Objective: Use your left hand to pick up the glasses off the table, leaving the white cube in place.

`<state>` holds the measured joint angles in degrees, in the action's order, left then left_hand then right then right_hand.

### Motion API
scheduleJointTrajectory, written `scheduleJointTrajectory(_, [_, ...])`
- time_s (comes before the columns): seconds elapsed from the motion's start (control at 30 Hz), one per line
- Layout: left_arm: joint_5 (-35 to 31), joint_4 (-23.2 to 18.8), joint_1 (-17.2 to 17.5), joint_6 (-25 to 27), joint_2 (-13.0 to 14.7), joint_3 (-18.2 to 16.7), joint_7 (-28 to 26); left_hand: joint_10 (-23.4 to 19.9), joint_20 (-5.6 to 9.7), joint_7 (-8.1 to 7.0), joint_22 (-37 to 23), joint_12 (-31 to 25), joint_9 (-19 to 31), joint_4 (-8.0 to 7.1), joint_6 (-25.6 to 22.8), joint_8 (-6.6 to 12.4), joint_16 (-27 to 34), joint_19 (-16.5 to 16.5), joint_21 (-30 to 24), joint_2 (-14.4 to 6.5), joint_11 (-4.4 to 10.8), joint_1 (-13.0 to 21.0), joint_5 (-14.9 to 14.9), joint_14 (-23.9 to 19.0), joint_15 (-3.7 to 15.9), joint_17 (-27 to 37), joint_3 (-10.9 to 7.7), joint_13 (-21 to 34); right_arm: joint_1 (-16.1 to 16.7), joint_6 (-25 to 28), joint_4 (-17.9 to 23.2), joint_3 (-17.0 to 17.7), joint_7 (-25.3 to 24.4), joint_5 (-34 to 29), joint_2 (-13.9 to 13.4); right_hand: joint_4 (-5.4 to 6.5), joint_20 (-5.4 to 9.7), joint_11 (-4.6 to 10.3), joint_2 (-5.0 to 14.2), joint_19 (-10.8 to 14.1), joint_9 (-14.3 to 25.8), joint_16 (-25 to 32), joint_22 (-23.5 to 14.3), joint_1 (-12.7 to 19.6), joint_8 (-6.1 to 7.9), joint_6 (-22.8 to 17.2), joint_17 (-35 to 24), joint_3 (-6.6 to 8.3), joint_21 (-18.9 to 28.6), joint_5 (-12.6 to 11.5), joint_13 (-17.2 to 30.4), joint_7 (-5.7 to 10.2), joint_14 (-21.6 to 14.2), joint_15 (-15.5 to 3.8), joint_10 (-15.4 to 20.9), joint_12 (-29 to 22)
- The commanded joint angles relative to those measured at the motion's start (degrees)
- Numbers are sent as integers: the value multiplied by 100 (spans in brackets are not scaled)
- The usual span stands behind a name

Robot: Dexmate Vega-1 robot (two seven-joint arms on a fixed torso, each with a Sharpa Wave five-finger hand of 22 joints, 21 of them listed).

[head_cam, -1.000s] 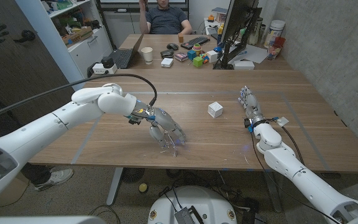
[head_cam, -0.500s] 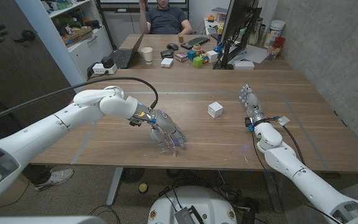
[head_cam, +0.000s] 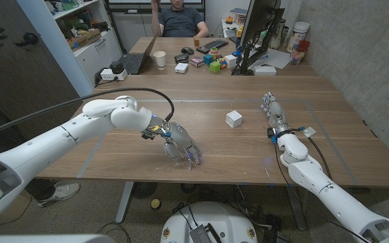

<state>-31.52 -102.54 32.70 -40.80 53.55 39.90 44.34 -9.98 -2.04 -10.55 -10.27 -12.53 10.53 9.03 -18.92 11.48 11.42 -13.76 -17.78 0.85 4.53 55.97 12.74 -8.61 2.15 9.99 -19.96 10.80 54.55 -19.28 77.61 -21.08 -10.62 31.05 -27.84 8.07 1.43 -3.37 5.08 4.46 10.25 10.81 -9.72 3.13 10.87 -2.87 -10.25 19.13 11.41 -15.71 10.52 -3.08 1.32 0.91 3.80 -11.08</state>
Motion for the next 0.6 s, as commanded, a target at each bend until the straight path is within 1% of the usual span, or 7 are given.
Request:
scheduleJointTrajectory(0.03, [-426,-211,172,-50,58,-58,-265,-292,41,43,-28,-110,22,55,-276,73,82,-225,-25,-92,1,367,1,-323,263,30,-21,25,99,-59,46,52,45,33,-58,-24,7,3,101,46,29,27,-10,14,24,-37,-10,13,-23,-40,19,6,-42,0,50,-30])
scheduleJointTrajectory(0.13, [-672,-306,322,-75,106,-164,-594,-769,183,125,-59,-230,32,65,-711,150,167,-531,-112,-252,89,798,-37,-768,478,38,-26,38,113,-56,72,54,80,40,-86,-28,10,3,100,46,29,22,-10,18,22,-36,-10,13,-24,-40,19,8,-36,-10,49,-28])
scheduleJointTrajectory(0.27, [-874,-376,492,-99,151,-299,-1000,-1978,388,327,-143,-603,53,74,-1630,308,409,-1231,-460,-559,273,1441,-178,-1788,832,69,-12,140,145,-60,130,70,27,8,-106,-32,10,9,97,45,29,21,-10,23,19,-32,-9,12,-25,-41,19,13,-41,-14,49,-26])
scheduleJointTrajectory(0.3, [-926,-395,518,-97,158,-320,-1065,-2107,432,324,-164,-650,60,92,-1782,329,433,-1329,-535,-570,224,1563,-201,-1958,862,59,-4,181,147,-65,131,74,29,11,-106,-33,11,7,96,44,28,21,-10,25,19,-31,-9,12,-25,-41,19,15,-42,-13,59,-29])
scheduleJointTrajectory(0.37, [-973,-423,543,-80,165,-339,-1110,-2574,600,330,-219,-820,66,112,-2223,427,511,-1672,-772,-703,315,1833,-229,-2375,997,62,-67,252,149,-74,130,75,25,4,-104,-35,8,11,95,45,28,22,-10,28,18,-31,-8,12,-25,-42,19,19,-51,-20,64,-30])
scheduleJointTrajectory(0.47, [-987,-450,545,-58,173,-337,-1082,-3048,787,357,-325,-970,69,160,-2744,516,518,-2014,-1131,-835,373,2296,-168,-2902,1106,46,-260,325,154,-70,130,74,30,10,-102,-38,8,11,93,46,28,23,-9,31,19,-36,-8,12,-26,-42,19,21,-58,-29,69,-30])
scheduleJointTrajectory(0.6, [-1027,-468,563,-32,179,-350,-1111,-3308,915,326,-455,-1025,66,118,-3087,542,474,-2274,-1514,-835,392,2509,-127,-3256,1123,56,-334,370,162,-73,132,70,3,-11,-94,-42,7,0,91,49,27,27,-9,37,18,-35,-8,12,-26,-43,19,17,-78,-46,89,-34])
